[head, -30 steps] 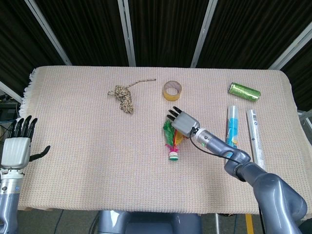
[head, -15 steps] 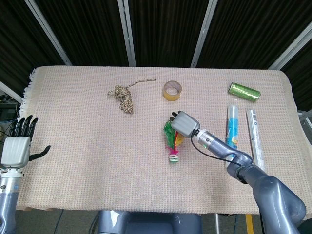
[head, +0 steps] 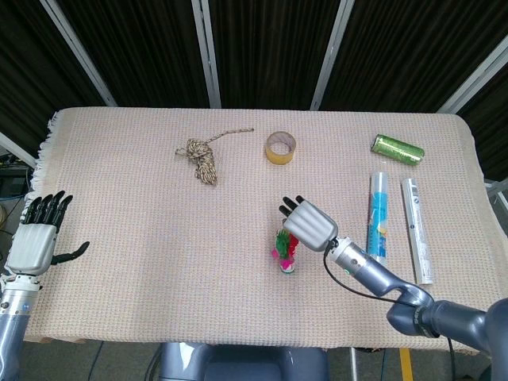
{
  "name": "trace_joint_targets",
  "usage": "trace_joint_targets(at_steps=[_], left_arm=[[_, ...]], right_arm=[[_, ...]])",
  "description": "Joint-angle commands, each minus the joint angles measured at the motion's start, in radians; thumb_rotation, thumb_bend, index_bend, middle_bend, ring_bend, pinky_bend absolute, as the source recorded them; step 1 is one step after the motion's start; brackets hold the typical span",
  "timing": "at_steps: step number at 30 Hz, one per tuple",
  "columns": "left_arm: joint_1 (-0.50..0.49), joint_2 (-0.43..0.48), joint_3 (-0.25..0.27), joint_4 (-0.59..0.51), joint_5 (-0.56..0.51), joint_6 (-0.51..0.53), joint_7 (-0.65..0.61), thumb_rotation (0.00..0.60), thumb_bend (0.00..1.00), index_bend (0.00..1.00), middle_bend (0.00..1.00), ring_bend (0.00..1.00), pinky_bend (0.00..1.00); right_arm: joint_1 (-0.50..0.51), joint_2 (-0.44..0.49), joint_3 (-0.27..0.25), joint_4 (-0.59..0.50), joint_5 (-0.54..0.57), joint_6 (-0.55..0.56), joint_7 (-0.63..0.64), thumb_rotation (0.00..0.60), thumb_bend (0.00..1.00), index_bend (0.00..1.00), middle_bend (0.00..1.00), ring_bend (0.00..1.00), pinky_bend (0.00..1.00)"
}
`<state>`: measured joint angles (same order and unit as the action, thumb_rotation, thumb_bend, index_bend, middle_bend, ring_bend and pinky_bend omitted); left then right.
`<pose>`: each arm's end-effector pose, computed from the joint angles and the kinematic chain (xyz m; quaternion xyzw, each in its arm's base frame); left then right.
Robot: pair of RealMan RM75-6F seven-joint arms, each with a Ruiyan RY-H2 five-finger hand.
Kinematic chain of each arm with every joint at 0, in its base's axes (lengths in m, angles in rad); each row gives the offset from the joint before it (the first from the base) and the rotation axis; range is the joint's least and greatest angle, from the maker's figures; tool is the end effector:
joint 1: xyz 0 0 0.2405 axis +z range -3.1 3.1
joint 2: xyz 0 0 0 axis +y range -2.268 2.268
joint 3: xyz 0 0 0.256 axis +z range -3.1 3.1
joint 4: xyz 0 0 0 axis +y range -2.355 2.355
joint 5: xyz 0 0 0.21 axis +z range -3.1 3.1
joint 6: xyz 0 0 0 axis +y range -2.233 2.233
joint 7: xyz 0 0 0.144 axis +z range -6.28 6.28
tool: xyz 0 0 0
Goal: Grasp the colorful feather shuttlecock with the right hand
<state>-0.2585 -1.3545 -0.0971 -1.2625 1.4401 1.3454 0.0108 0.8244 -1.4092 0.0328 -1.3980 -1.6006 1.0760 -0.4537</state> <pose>-0.3303 0.2532 0.1092 -0.6320 -0.3454 -0.3659 0.5894 -0.1311 -0.3415 0.0217 0.8447 -0.0255 0.3502 0.4039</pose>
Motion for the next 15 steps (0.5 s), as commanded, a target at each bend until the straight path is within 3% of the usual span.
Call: trace_joint_targets(at_steps=[1, 8, 11, 15], left_arm=[[-0.001, 0.008, 0.008, -0.009, 0.014, 0.003, -0.016, 0.409, 0.23, 0.00, 0.00, 0.00, 0.00], [-0.007, 0.028, 0.026, -0.032, 0.060, 0.019, -0.054, 0.407, 0.23, 0.00, 0.00, 0.00, 0.00], [-0.004, 0.033, 0.028, -0.039, 0.069, 0.033, -0.060, 0.406, 0.23, 0.00, 0.00, 0.00, 0.00], [0.005, 0.042, 0.026, -0.048, 0.074, 0.058, -0.065, 0.409, 0.23, 0.00, 0.00, 0.00, 0.00]], right_arm=[[-0.095, 0.114, 0.006, -0.204, 0.047, 0.086, -0.191, 0.600, 0.24, 0.77, 0.40, 0.26, 0.54], [-0.203, 0.188, -0.033, -0.405, 0.016, 0.199, -0.370, 0.600, 0.23, 0.70, 0.37, 0.26, 0.54], [-0.227, 0.213, -0.040, -0.456, 0.021, 0.205, -0.417, 0.600, 0.22, 0.50, 0.30, 0.22, 0.53], [-0.272, 0.270, -0.025, -0.501, 0.057, 0.246, -0.456, 0.600, 0.15, 0.12, 0.15, 0.11, 0.39]])
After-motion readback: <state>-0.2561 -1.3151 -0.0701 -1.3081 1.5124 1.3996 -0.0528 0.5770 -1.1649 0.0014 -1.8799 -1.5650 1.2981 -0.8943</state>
